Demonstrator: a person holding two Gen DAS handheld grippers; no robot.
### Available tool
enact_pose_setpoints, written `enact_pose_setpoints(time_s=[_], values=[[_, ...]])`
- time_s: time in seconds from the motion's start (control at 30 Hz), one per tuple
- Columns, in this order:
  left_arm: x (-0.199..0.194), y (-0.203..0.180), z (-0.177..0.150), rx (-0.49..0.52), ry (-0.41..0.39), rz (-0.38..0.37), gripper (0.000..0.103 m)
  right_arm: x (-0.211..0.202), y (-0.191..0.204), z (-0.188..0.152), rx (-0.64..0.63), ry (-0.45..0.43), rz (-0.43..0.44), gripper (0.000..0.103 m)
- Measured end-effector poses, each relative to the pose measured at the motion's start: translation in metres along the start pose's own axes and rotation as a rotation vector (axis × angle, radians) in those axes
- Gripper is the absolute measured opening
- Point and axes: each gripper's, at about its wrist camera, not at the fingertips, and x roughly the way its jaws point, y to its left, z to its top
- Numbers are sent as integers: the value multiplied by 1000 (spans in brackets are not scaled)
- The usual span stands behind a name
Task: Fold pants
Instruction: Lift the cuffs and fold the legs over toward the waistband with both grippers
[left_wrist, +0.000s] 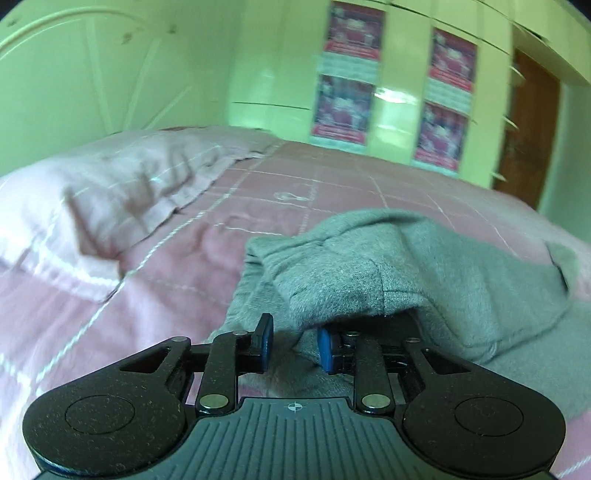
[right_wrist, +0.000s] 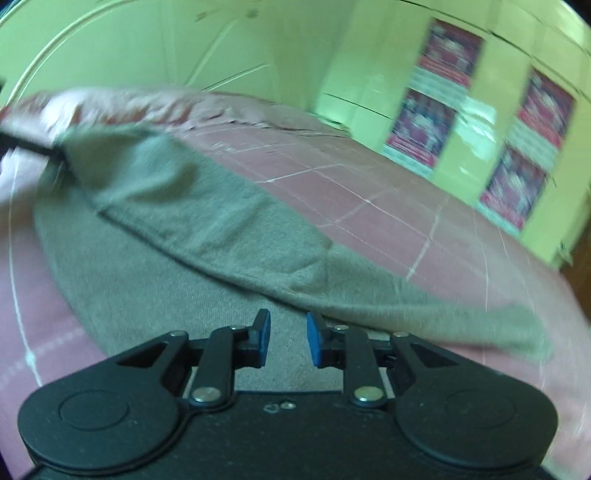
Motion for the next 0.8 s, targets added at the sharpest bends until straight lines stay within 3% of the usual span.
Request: enact_pose_setpoints(time_s=[0.13, 0.27, 0.3, 0.37, 0.57, 0.67, 0.8], values=[[-18, -2, 0, -160, -1, 38, 33, -6, -14, -4, 182, -19, -20, 17], [-33, -8, 1, -309, -22, 9, 35, -8, -14, -8, 233, -46, -23, 19], [-35, -8, 0, -358, -26, -8, 37, -9, -13, -9, 240, -48, -19, 20], [-32, -5, -3, -482, -30, -66, 54, -10, -10, -12, 259, -52, -18, 21], [4, 1, -12, -776, 13, -143, 56, -4, -20, -17, 387, -38, -29, 28], [18, -2, -13, -796, 10, -148, 56, 8, -36, -21, 539, -23, -26, 37], [36, 1, -16, -825, 18, -167, 55, 32, -66, -33, 812, -1, 6, 38]])
